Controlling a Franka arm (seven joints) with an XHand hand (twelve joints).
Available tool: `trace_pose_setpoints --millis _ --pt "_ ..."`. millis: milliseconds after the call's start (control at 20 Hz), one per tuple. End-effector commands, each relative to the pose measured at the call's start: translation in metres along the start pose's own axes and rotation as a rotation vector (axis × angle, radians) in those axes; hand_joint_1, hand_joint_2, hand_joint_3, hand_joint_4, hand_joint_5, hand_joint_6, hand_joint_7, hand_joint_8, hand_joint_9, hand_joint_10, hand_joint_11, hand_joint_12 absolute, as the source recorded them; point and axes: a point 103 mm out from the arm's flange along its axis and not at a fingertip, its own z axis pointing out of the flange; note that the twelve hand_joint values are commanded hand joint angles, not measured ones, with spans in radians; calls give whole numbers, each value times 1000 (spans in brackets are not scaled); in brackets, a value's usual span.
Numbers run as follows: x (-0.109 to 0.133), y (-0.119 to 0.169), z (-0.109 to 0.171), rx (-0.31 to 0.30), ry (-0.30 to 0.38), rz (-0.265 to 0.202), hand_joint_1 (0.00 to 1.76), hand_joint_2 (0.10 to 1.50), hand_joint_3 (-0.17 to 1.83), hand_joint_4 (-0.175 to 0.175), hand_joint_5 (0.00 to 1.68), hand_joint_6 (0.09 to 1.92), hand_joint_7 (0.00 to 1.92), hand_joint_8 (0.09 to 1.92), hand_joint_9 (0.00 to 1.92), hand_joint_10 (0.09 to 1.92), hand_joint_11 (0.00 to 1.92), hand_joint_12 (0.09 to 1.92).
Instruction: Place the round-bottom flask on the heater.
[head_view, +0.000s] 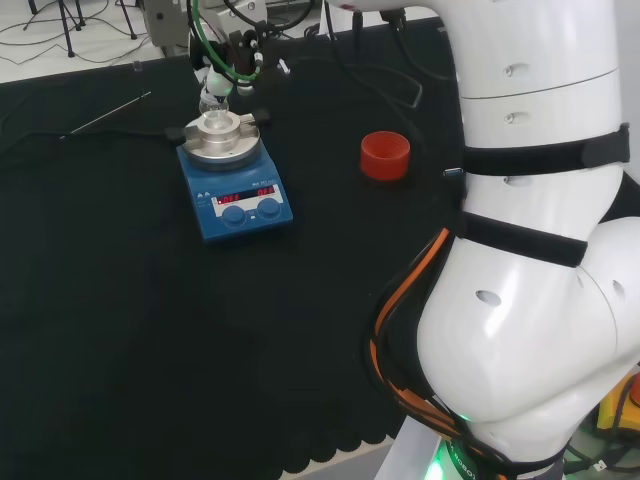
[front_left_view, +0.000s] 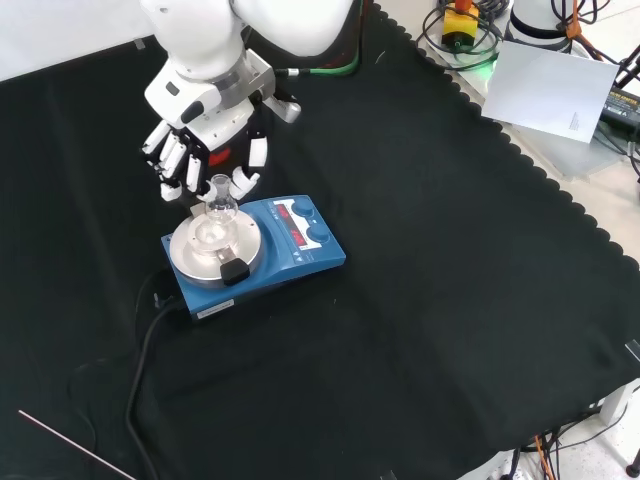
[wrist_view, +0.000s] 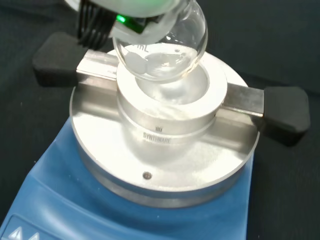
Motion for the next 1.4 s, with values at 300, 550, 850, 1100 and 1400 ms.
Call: trace_pose_setpoints --millis 300,550,850,1100,1400 --pt "8 14 13 21 -6 -21 1090 659 800 175 1119 1005 540 564 653 540 255 1311" --pt "10 18 15 25 -9 -23 1090 658 800 175 1119 1005 539 564 653 541 255 1312" --pt "7 22 18 30 -10 -22 1090 658 801 175 1118 1005 539 564 652 541 256 1312" --pt "4 25 16 36 -16 -16 1090 658 801 175 1119 1006 538 565 652 541 257 1312" --pt "-3 24 15 31 -19 -10 1090 658 802 175 1119 1006 538 565 651 542 257 1312"
